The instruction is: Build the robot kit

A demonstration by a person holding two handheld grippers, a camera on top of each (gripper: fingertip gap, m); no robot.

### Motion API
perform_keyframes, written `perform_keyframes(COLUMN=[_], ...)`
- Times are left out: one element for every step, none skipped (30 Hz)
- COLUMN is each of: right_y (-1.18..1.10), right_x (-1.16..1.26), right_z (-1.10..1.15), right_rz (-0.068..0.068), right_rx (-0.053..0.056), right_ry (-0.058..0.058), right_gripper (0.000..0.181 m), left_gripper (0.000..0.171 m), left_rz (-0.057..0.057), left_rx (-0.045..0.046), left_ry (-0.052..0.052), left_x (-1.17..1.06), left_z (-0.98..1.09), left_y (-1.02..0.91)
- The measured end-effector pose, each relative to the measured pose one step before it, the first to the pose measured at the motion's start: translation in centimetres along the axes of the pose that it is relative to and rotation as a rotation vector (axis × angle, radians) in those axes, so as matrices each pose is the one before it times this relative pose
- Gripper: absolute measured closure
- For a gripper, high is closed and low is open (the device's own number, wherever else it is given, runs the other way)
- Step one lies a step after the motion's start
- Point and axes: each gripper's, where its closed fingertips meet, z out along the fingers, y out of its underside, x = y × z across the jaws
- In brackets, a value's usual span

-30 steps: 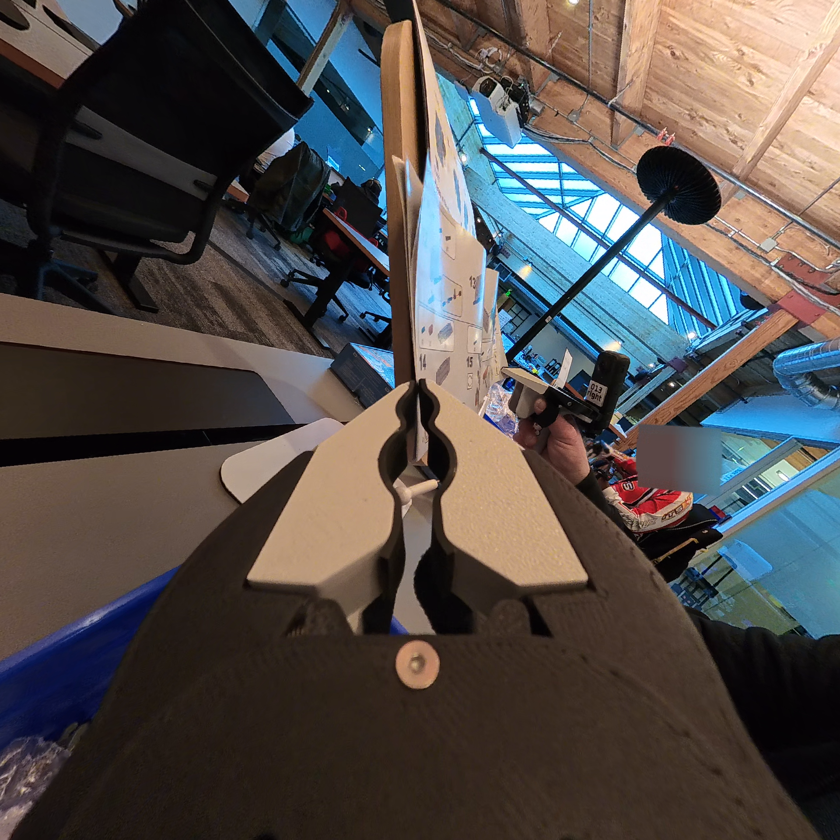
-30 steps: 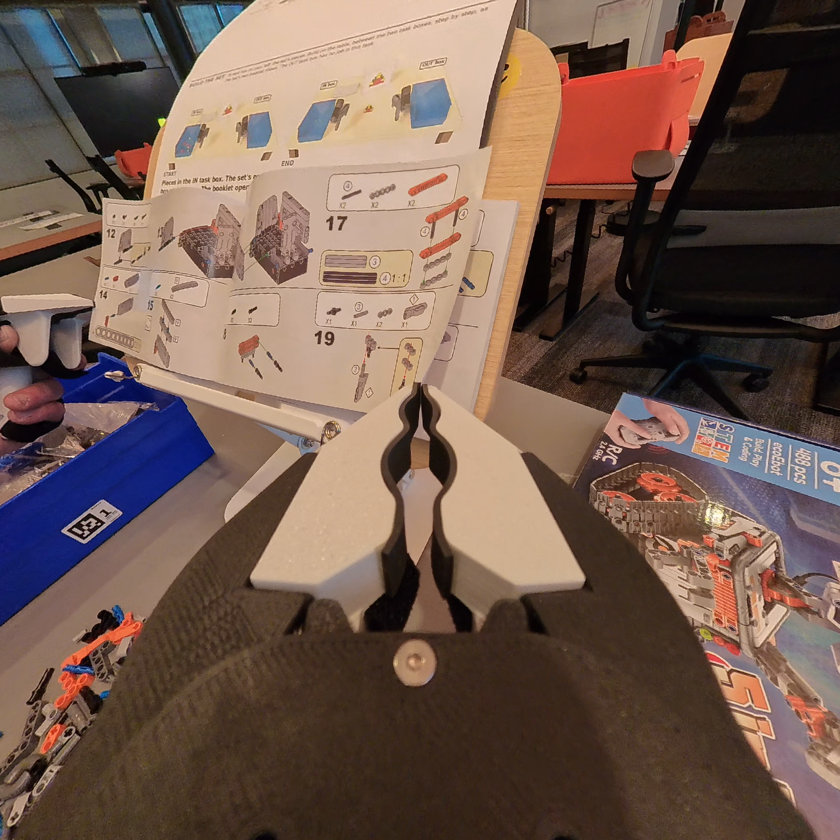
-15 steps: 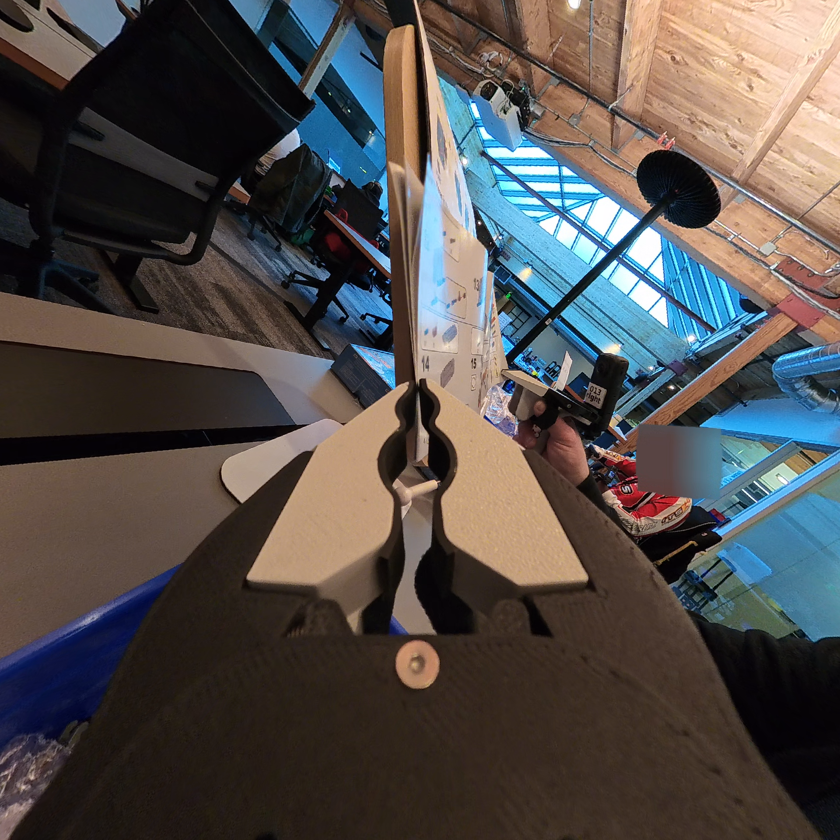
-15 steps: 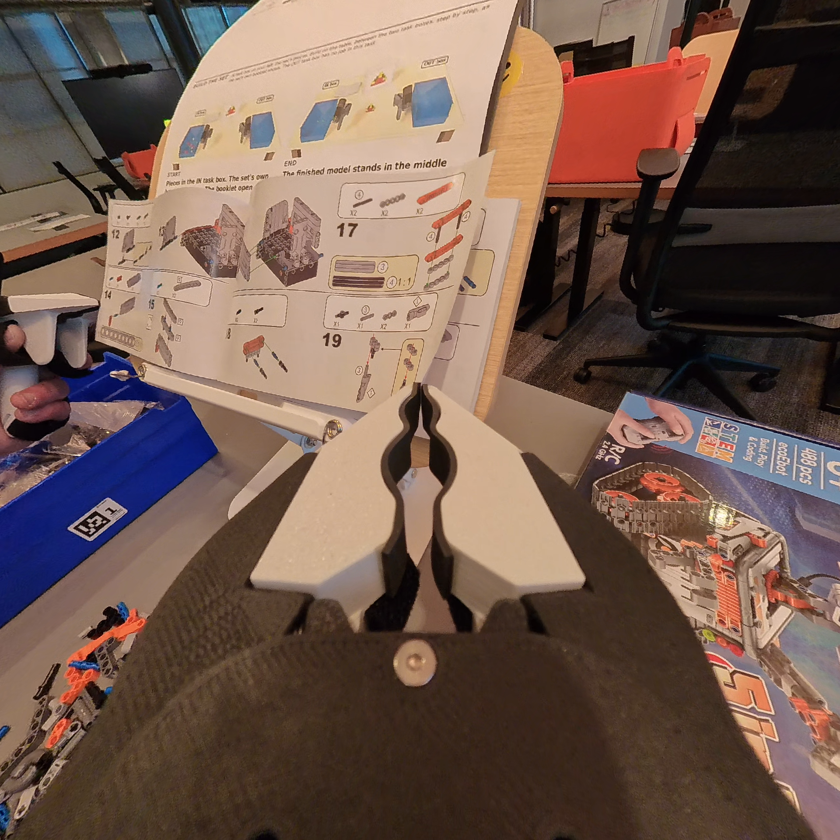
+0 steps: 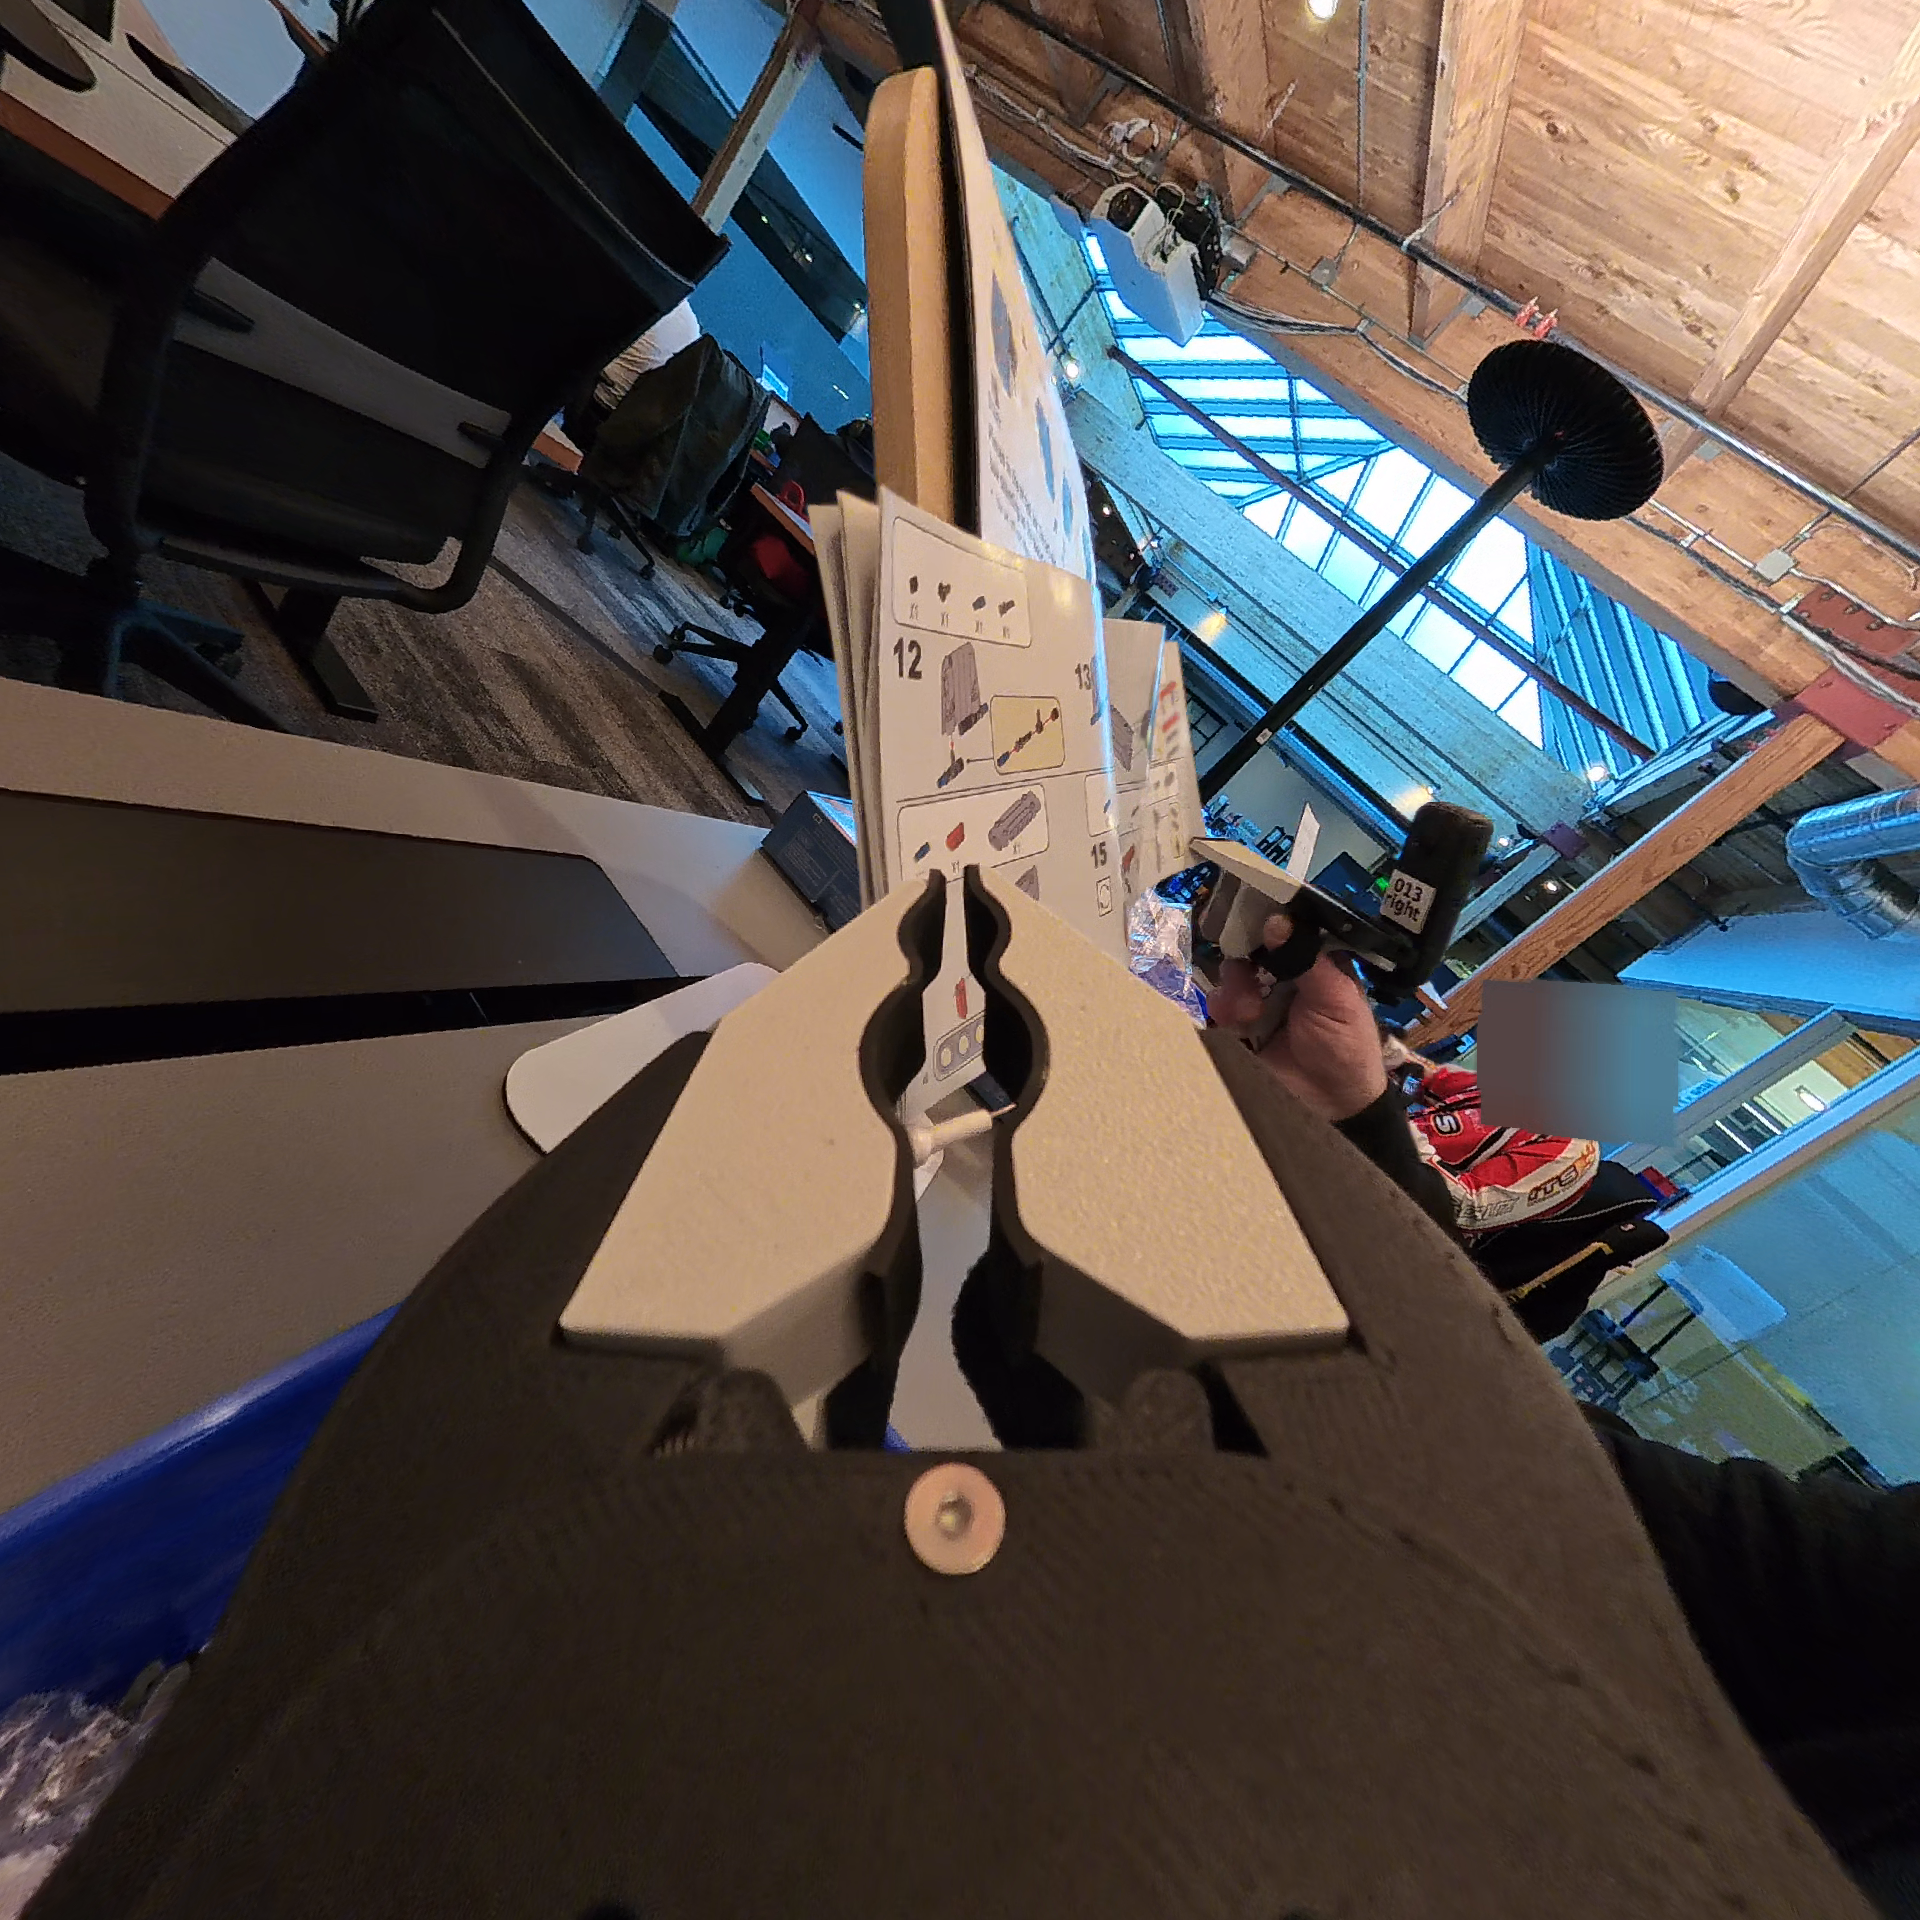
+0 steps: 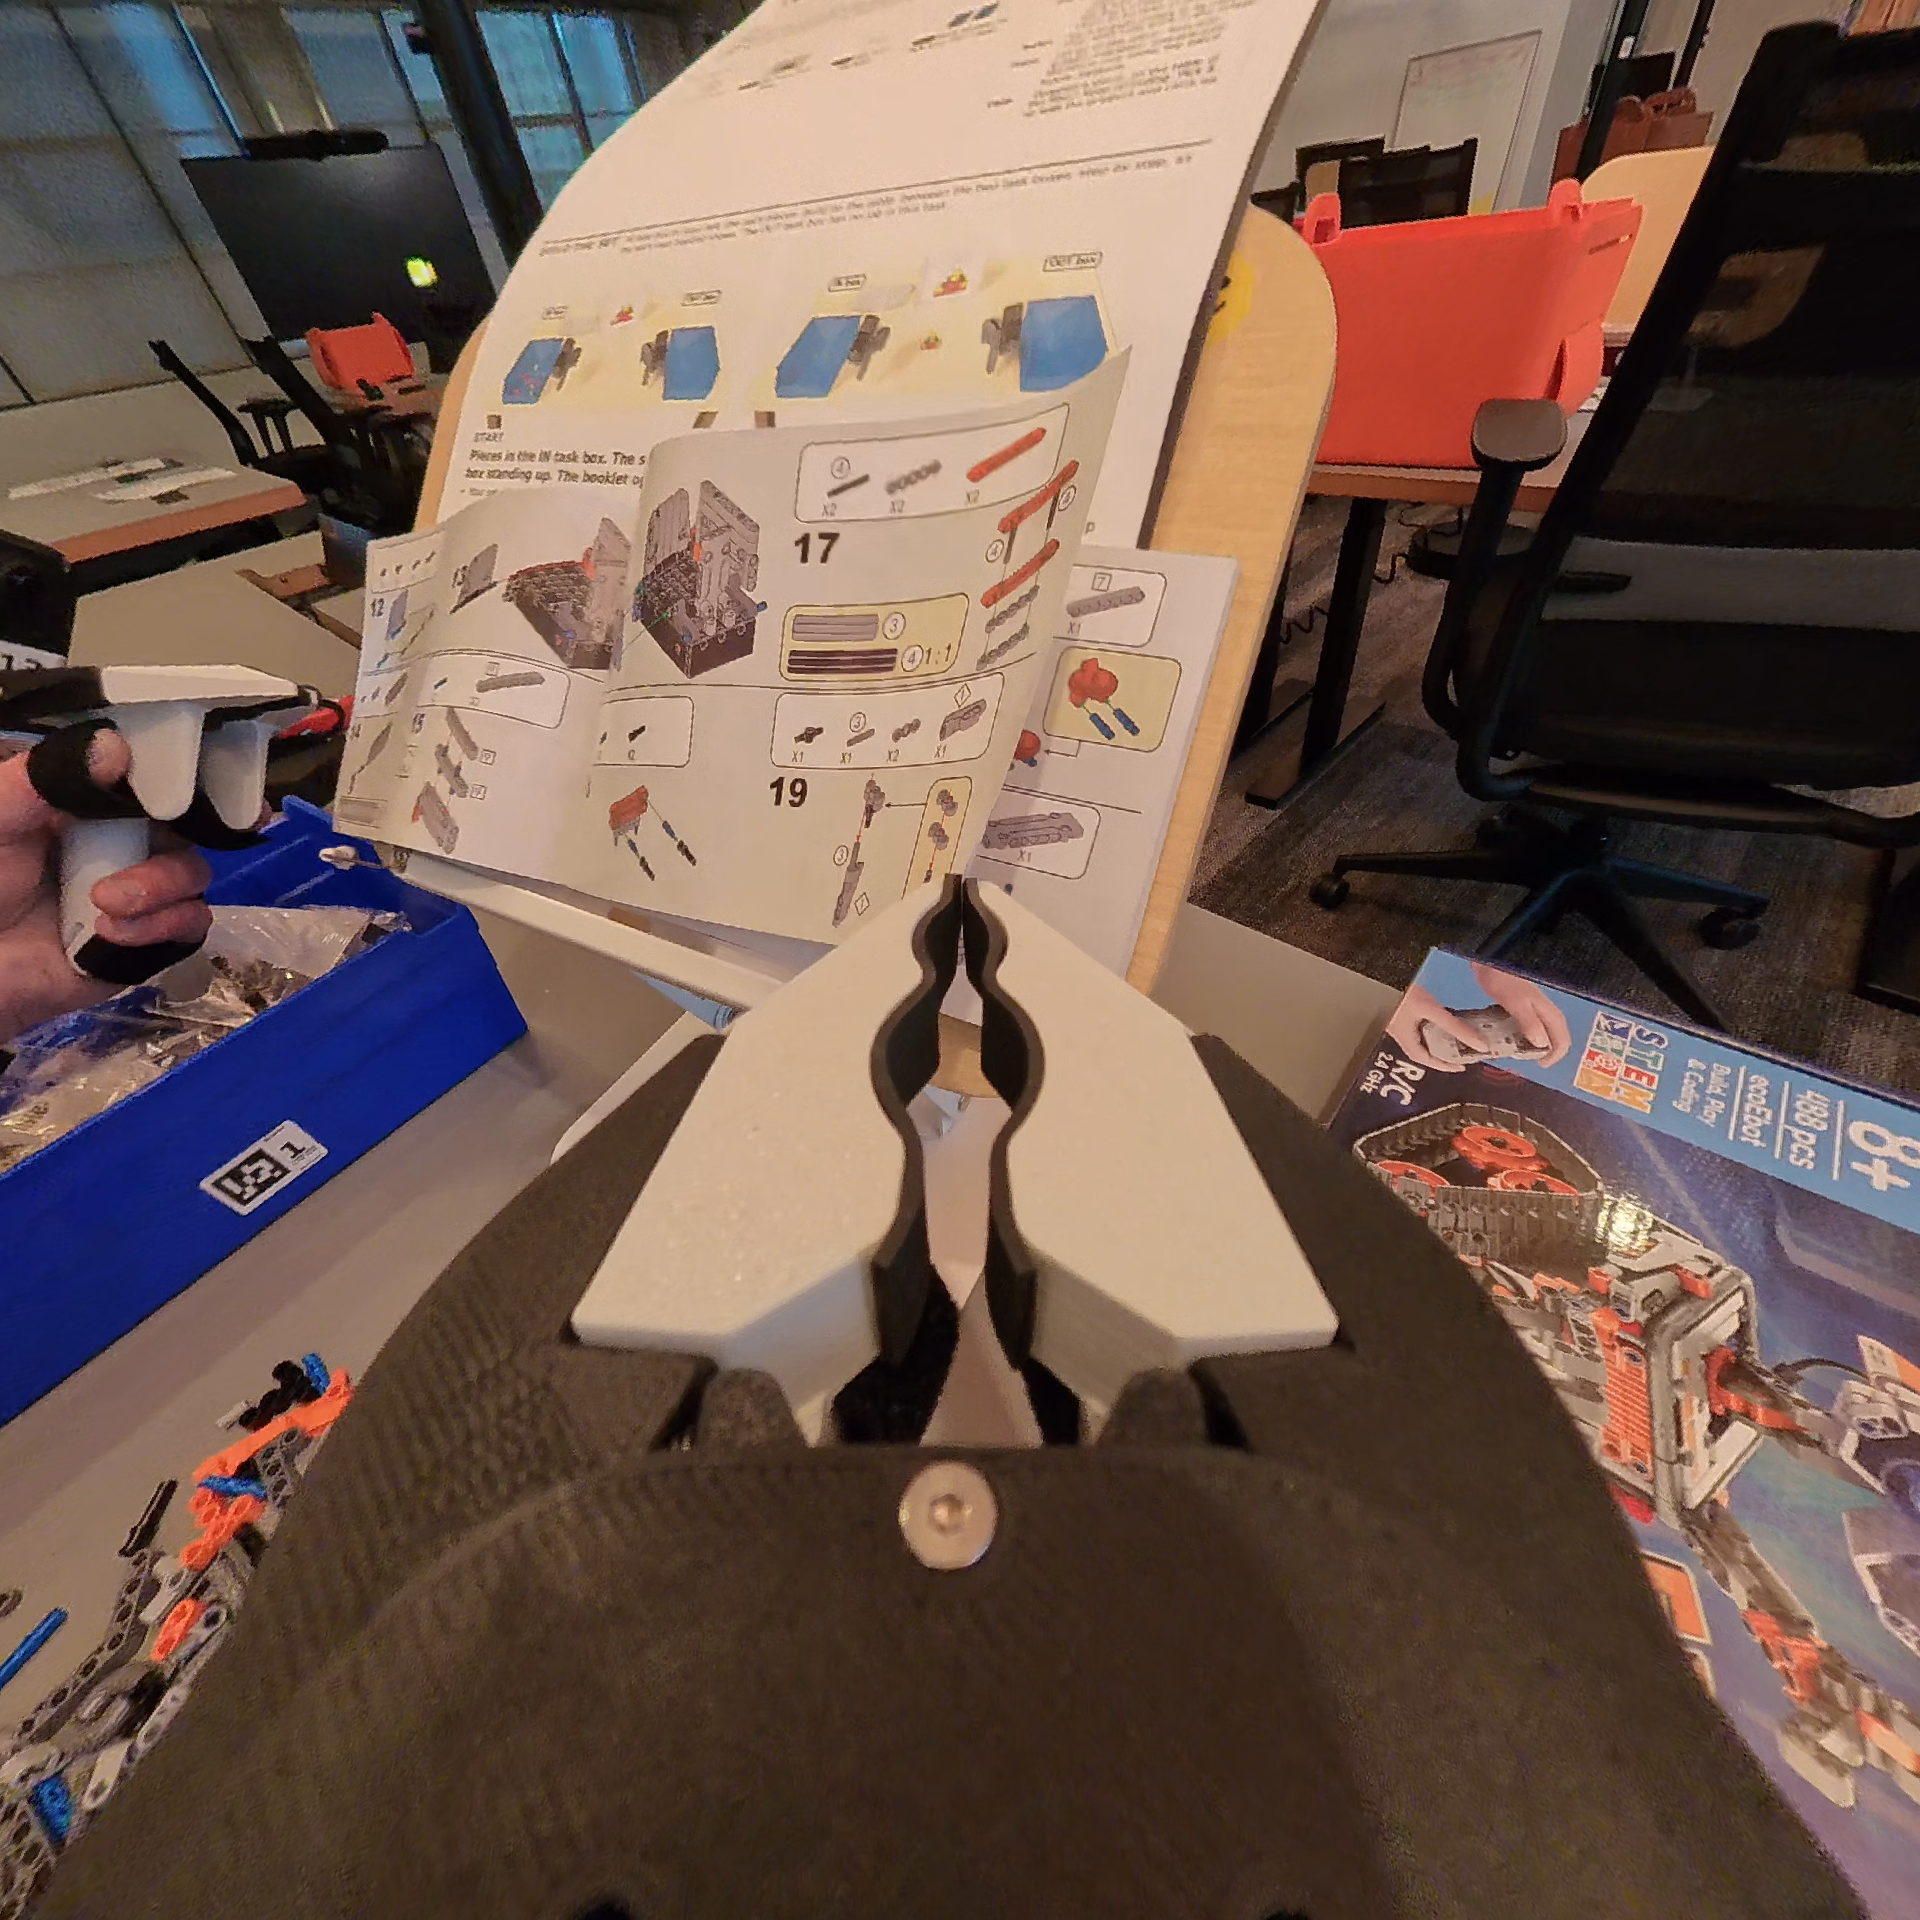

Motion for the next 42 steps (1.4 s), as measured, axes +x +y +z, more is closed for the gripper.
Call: perform_keyframes(right_y=[-0.205, -0.172, -0.139, -0.129, -0.134, -0.121, -0.133, -0.103, -0.068, -0.052, -0.014, 0.019, -0.035, -0.084, -0.091, -0.099, -0.157, -0.173, -0.102, -0.033, -0.014, -0.004, 0.031, 0.027, 0.022, 0.024, 0.059, 0.067, 0.052, 0.041, 0.074, 0.071, 0.057, 0.045, 0.046, 0.037, 0.023, 0.028, 0.004, 0.006, 0.022, 0.004], right_x=[-0.162, -0.208, -0.23, -0.226, -0.221, -0.226, -0.3, -0.389, -0.451, -0.377, -0.238, -0.125, -0.105, -0.15, -0.294, -0.36, -0.3, -0.303, -0.333, -0.237, -0.116, -0.022, 0.031, 0.1, 0.116, 0.12, 0.178, 0.169, 0.1, 0.018, -0.017, -0.058, -0.049, -0.023, 0.005, 0.013, 0.047, 0.059, 0.066, 0.068, 0.082, 0.064], right_z=[-0.228, -0.229, -0.211, -0.166, -0.103, -0.022, 0.055, 0.139, 0.202, 0.206, 0.202, 0.16, 0.148, 0.135, 0.167, 0.15, 0.087, 0.053, 0.088, 0.083, 0.053, 0.037, 0.02, -0.005, -0.033, -0.029, -0.035, -0.02, 0.007, 0.031, 0.073, 0.082, 0.076, 0.062, 0.029, 0.02, 0.007, -0.008, -0.018, -0.024, -0.026, -0.018], right_rz=[-0.0083, -0.0071, -0.0068, -0.0073, -0.0074, -0.0074, -0.0097, -0.0136, -0.018, -0.0213, -0.0229, -0.0224, -0.0176, -0.0124, -0.0162, -0.0195, -0.0153, -0.0074, -0.004, -0.0022, 0.0001, 0.0013, 0.0007, 0.0026, 0.006, 0.0061, 0.0046, 0.0041, 0.005, 0.004, 0.0012, -0.0008, -0.0008, -0.0004, 0.0012, 0.0018, 0.0014, 0.0016, 0.0022, 0.002, 0.0015, 0.0019], right_rx=[-0.0045, -0.0072, -0.0091, -0.0078, -0.0048, -0.0028, -0.001, -0.0038, -0.0078, -0.0086, -0.0107, -0.0111, -0.0062, -0.0031, -0.0055, -0.0076, -0.0023, 0.0024, 0.0013, -0.0002, 0.0022, 0.003, 0.0011, 0.0013, 0.003, 0.0029, 0.001, 0.0005, 0.0016, 0.0012, -0.0014, -0.0018, -0.0013, -0.0008, -0.0007, -0.0004, 0.0003, 0.0003, 0.001, 0.0009, 0.0004, 0.0008], right_ry=[-0.0052, -0.0088, -0.0097, -0.0068, -0.0027, 0.0008, 0.002, 0.0006, 0.0021, 0.0084, 0.0172, 0.0241, 0.0257, 0.0261, 0.0193, 0.0136, 0.0112, 0.0056, -0.0026, -0.0031, -0.0016, -0.001, -0.0005, -0.0006, -0.0019, -0.0032, -0.0003, 0.0008, -0.0018, -0.0029, -0.0016, -0.0022, -0.0021, -0.0009, -0.001, -0.0016, -0.0003, -0.0002, -0.001, -0.0004, 0.0005, -0.0004], right_gripper=[0.181, 0.181, 0.181, 0.181, 0.181, 0.181, 0.181, 0.181, 0.181, 0.181, 0.181, 0.181, 0.181, 0.181, 0.181, 0.181, 0.181, 0.181, 0.181, 0.181, 0.181, 0.181, 0.181, 0.181, 0.181, 0.181, 0.181, 0.181, 0.181, 0.181, 0.181, 0.181, 0.181, 0.181, 0.181, 0.181, 0.181, 0.181, 0.181, 0.181, 0.181, 0.181], left_gripper=[0.171, 0.171, 0.171, 0.171, 0.171, 0.171, 0.171, 0.171, 0.171, 0.171, 0.171, 0.171, 0.171, 0.171, 0.171, 0.171, 0.171, 0.171, 0.171, 0.171, 0.171, 0.171, 0.171, 0.171, 0.171, 0.171, 0.171, 0.171, 0.171, 0.171, 0.171, 0.171, 0.171, 0.171, 0.171, 0.171, 0.171, 0.171, 0.171, 0.171, 0.171, 0.171], left_rz=[0.0025, 0.0033, 0.0041, 0.0043, 0.0039, 0.0031, 0.0026, 0.0027, 0.0022, 0.0019, 0.0025, 0.0018, 0.0006, -0.0004, -0.0008, -0.0008, -0.0008, -0.0005, -0.0001, 0.0003, 0.0009, 0.0009, 0.0005, 0.0007, 0.0006, 0.001, 0.0005, -0.0005, -0.0002, 0.0, -0.0003, -0.0008, -0.0007, -0.0007, -0.0005, -0.0001, -0.0003, 0.0004, 0.0001, -0.0002, -0.0006, -0.0003], left_rx=[0.00151, 0.001, -0.00006, -0.00083, -0.00129, -0.00145, -0.00098, -0.00116, -0.00273, -0.0039, -0.00452, -0.00502, -0.00269, -0.00004, -0.00071, -0.00094, -0.00125, -0.00195, -0.00234, -0.00264, -0.00317, -0.00292, -0.00104, -0.00033, -0.00161, -0.00089, 0.0007, 0.00073, 0.00022, 0.00001, -0.00002, -0.00004, 0.00034, 0.00056, 0.0002, 0.00087, 0.0014, 0.00076, -0.00041, 0.00066, 0.00161, 0.0003], left_ry=[0.0001, 0.0009, 0.0001, -0.0005, -0.0005, -0.0002, -0.0008, -0.001, -0.0006, -0.0003, -0.0008, -0.0023, -0.0021, -0.0014, -0.0015, -0.0022, -0.0018, -0.0008, -0.0011, -0.0013, -0.0007, -0.0012, -0.0012, -0.0002, -0.0006, -0.0016, -0.0012, 0.0003, -0.0002, -0.0009, -0.0001, 0.0001, -0.0002, 0.0003, 0.0002, 0.0003, 0.0005, 0.0008, -0.0004, -0.0005, 0.0011, 0.001], left_x=[0.115, 0.138, 0.135, 0.125, 0.103, 0.107, 0.085, 0.07, 0.073, 0.058, 0.046, -0.005, -0.025, -0.022, -0.037, -0.049, -0.036, -0.012, -0.005, 0.0, 0.011, 0.016, 0.01, 0.011, 0.013, -0.012, -0.016, 0.0, -0.02, -0.025, -0.023, -0.018, -0.023, -0.011, -0.006, -0.008, 0.006, 0.014, -0.007, -0.006, 0.018, 0.015], left_z=[0.006, 0.01, 0.019, 0.028, 0.038, 0.05, 0.045, 0.064, 0.085, 0.113, 0.114, 0.098, 0.057, 0.041, 0.037, 0.018, 0.045, 0.061, 0.079, 0.075, 0.081, 0.061, 0.032, 0.025, 0.016, 0.007, -0.017, -0.015, -0.011, -0.007, -0.014, -0.014, -0.011, -0.017, -0.019, -0.02, -0.032, -0.022, -0.017, -0.009, -0.017, -0.017], left_y=[-0.056, -0.058, -0.057, -0.044, -0.03, -0.018, -0.016, -0.007, 0.04, 0.056, 0.077, 0.08, 0.053, 0.014, 0.023, 0.048, 0.049, 0.058, 0.063, 0.075, 0.063, 0.053, 0.029, 0.009, 0.019, 0.015, -0.008, -0.017, -0.006, 0.003, 0.006, 0.006, 0.0, 0.001, -0.002, -0.024, -0.025, -0.022, 0.004, -0.011, -0.026, -0.019])
